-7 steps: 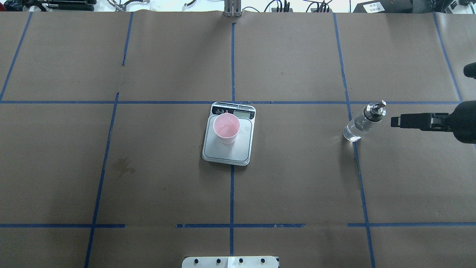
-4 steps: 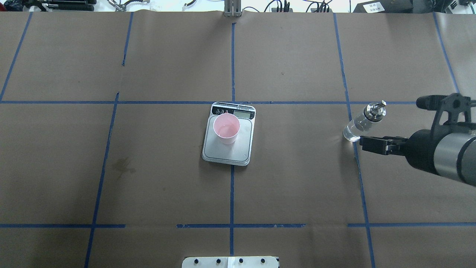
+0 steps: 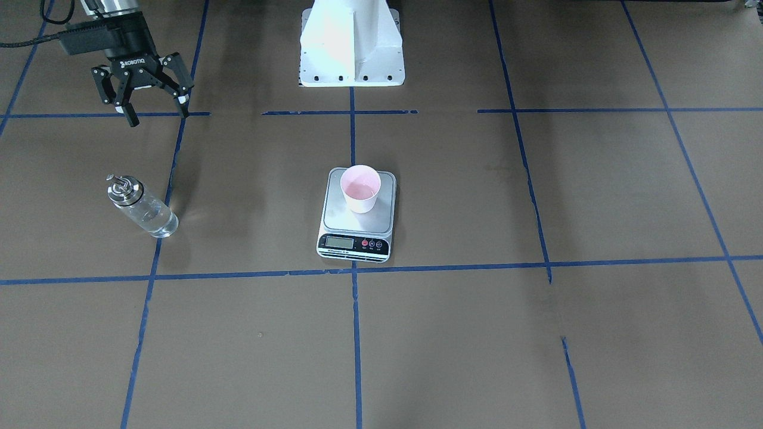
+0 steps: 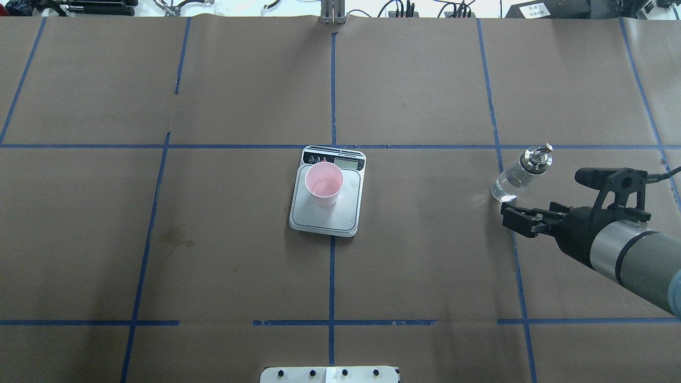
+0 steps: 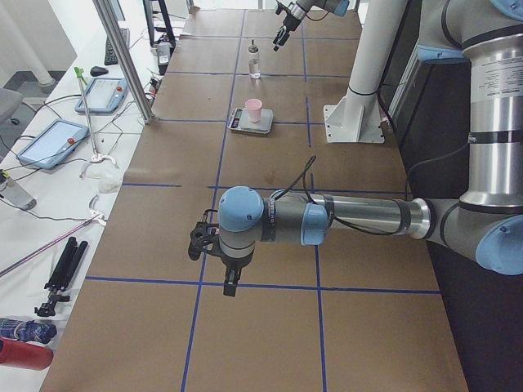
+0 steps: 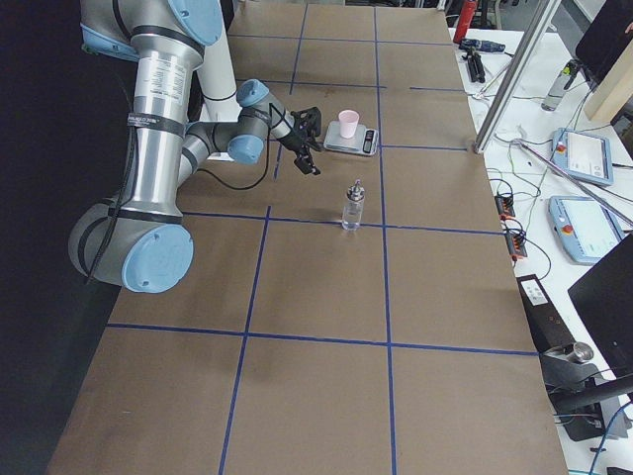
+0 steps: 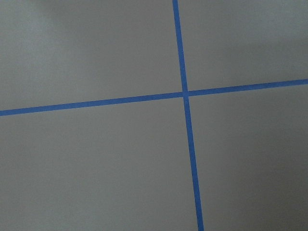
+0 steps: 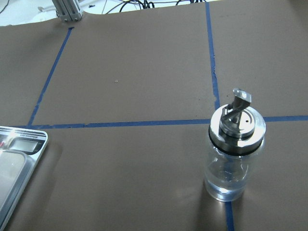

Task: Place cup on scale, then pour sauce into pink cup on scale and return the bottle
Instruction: 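Reach the right gripper to the glass sauce bottle and grasp it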

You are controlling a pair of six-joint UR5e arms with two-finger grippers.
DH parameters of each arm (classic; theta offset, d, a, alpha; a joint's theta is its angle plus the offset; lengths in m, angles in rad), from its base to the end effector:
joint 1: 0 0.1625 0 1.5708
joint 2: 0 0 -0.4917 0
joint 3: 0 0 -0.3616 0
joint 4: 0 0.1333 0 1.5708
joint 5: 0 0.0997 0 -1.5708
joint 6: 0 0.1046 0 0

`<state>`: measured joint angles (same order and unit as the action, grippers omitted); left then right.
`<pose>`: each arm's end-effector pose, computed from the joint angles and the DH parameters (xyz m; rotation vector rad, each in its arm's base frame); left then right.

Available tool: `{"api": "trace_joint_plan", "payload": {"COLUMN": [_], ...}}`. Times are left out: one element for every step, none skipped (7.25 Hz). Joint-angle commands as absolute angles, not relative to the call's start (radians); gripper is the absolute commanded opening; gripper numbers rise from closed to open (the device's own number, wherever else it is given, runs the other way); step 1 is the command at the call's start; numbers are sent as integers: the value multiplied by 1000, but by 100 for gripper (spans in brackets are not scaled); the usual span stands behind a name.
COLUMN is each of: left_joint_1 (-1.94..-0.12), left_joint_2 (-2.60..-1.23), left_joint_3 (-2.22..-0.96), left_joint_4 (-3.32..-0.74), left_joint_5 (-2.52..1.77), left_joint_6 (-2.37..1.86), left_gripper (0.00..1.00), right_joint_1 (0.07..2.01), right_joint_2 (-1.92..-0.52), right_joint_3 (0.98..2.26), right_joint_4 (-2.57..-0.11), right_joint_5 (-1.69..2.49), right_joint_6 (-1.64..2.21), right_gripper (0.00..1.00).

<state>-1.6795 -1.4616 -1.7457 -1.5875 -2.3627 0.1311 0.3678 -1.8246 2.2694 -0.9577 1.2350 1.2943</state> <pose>-0.1033 -0.4038 0.6926 0.1722 0.7765 0.0538 -0.2550 -0.2781 0.4444 0.6209 -0.8990 0.2596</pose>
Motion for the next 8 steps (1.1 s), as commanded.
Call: {"api": "trace_joint_plan", "payload": {"left_joint_1": [-1678,-1678,-1678,-1678,-1678,-1678,-1678,-1678], "left_joint_2": [-1457,-1457,-1457,-1457,-1457,-1457,-1457,-1457], "left_joint_3": [-1753,-1755,-1755,-1755,-1755,-1758,-1759,-1759], "left_joint_4": [-1597,-1597,-1597,-1597,-1597,-1598,-1598,-1598], "left_joint_5": [-2365,-2364,-2362,-2359,-2359,-2358,-2359,-2359], "left_joint_6": [130,130,130,129,130,129,129,129], "left_gripper": [100,100,100,100,100,100,100,100], "right_joint_1": [319,293,285,279,278,278,278,278], "right_joint_2": [-1862,-1858,-1850,-1812,-1786,-1760,-1755,-1746], "right_joint_3": [2122,2053,1984,1929,1884,1855,1838,1836], "right_joint_4": [-770,-706,-646,-629,-620,-620,-618,-618], "right_joint_5": [1062,1002,967,931,895,887,871,850], "right_joint_6": [1287,1287,1284,1284,1282,1282,1267,1252], "right_gripper": [100,100,100,100,100,100,100,100]}}
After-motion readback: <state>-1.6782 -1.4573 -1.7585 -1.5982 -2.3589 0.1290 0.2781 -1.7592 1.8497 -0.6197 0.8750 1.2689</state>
